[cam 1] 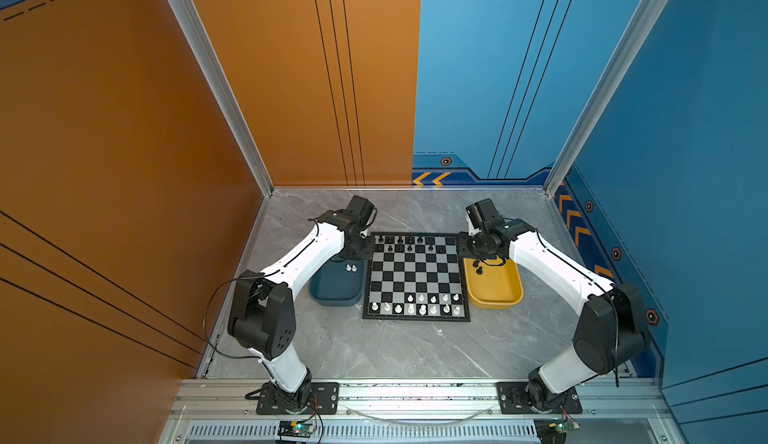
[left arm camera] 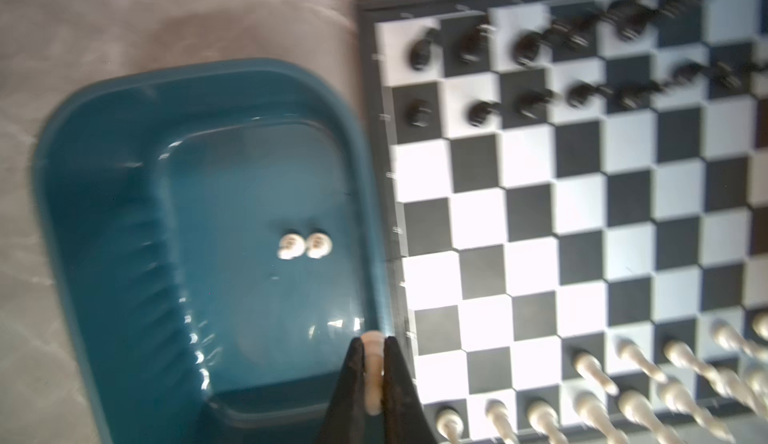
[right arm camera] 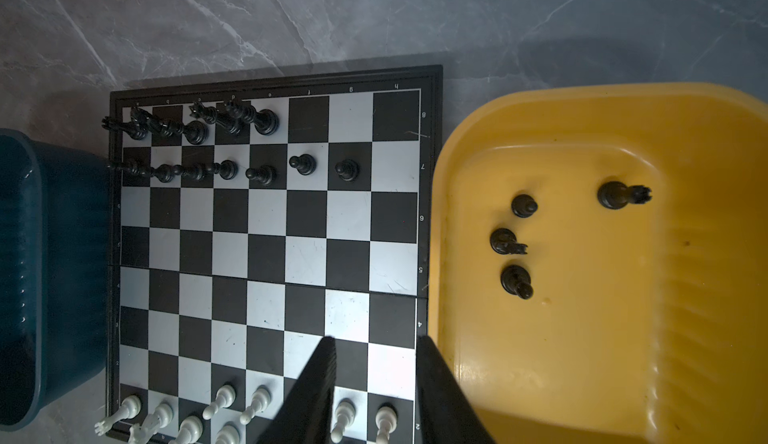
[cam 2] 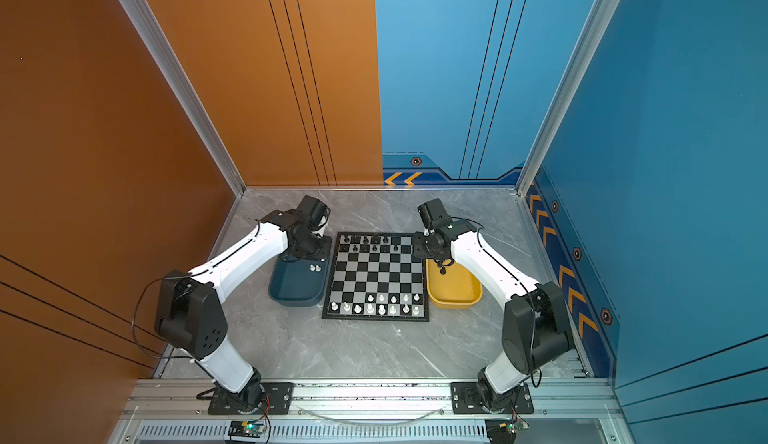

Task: Set up the chess pieces on the board
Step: 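Lift the white pawn and carry it over the board's second row, then lower the white pawn onto a second-row square beside the others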

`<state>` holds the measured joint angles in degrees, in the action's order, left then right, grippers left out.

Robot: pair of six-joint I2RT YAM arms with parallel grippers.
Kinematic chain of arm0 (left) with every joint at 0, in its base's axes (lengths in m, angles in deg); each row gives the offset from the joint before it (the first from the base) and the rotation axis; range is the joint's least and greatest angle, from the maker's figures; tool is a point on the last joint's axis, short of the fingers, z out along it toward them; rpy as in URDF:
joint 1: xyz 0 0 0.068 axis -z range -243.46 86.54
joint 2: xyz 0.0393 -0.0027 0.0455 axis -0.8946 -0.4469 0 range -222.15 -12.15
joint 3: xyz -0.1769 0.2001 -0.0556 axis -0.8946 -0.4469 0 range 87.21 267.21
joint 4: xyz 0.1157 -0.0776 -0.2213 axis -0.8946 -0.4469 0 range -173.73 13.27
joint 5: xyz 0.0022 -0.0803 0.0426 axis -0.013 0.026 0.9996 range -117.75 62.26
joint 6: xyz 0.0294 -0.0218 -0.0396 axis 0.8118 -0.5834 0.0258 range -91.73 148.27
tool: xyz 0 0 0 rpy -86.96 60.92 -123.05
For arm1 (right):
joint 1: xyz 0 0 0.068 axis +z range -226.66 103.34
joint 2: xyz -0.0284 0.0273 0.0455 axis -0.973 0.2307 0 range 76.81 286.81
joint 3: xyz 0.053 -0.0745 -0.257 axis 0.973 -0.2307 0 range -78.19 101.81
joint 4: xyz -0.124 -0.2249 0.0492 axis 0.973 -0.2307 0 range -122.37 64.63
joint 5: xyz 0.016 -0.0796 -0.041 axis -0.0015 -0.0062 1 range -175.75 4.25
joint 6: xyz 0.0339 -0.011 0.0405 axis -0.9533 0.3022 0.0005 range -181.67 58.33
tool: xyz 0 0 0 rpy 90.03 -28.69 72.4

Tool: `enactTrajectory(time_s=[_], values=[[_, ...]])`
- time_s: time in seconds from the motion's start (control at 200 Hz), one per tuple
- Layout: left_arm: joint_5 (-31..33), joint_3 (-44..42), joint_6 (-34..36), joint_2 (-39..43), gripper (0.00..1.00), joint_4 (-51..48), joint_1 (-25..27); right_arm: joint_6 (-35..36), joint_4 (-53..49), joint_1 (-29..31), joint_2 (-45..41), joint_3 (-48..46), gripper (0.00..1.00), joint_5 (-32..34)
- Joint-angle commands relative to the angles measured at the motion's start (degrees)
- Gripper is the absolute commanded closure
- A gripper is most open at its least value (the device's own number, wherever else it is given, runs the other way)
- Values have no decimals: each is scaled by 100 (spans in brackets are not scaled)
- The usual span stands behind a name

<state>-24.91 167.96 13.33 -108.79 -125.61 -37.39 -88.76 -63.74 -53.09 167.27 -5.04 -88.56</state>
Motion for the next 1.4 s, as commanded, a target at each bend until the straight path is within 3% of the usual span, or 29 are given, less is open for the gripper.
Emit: enactTrajectory(time_s=[0.0,0.245,0.431,1.397], values=[[25,147,132,43,100,-434,381,-67,13,7,-204,-87,65,55],[-158,127,139,-287,98,-477,1192,-77,49,84,-195,-99,65,61],[-217,113,92,-687,98,-474,1516,-68,49,128,-169,-105,65,62],[-326,292,-88,-1435,98,-438,1815,-59,66,192,-89,-105,65,63]])
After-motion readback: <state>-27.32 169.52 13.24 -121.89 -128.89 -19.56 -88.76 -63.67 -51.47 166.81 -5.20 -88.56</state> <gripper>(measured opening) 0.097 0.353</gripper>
